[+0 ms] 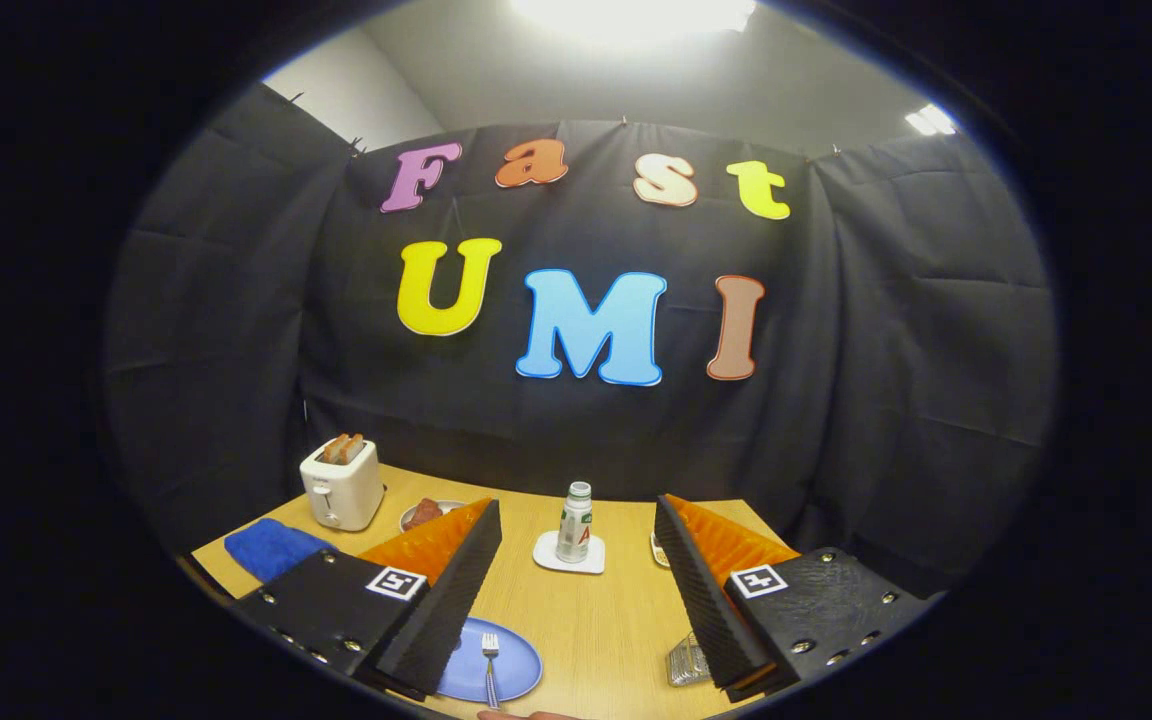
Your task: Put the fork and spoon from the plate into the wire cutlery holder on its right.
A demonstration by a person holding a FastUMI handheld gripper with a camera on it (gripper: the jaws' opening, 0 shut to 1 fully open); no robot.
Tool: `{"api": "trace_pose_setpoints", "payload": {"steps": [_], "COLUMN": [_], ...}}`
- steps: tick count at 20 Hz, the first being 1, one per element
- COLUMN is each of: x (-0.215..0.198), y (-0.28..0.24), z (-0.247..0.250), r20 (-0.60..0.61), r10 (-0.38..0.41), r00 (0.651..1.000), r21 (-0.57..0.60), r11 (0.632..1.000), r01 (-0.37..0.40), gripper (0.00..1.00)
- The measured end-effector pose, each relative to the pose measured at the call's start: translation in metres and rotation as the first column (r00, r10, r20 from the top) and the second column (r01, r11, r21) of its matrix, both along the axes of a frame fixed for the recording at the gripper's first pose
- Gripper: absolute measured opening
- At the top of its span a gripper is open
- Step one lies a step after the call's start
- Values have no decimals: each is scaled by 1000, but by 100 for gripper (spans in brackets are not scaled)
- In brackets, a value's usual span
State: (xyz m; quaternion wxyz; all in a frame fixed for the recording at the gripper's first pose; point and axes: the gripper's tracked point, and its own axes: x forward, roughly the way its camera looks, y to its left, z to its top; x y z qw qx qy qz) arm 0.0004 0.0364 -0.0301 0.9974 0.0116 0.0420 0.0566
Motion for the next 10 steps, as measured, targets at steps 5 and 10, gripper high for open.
{"api": "trace_pose_setpoints", "payload": {"steps": [5, 10], "x": [7, 16], "y": [16, 26], "z": [-25, -53], "r20": [-58, -122], "r10": [28, 40], "r00": [998, 992], "r21": [5, -6], "r11": [1000, 999], "r01": [-28, -41], "gripper": [95, 95]}}
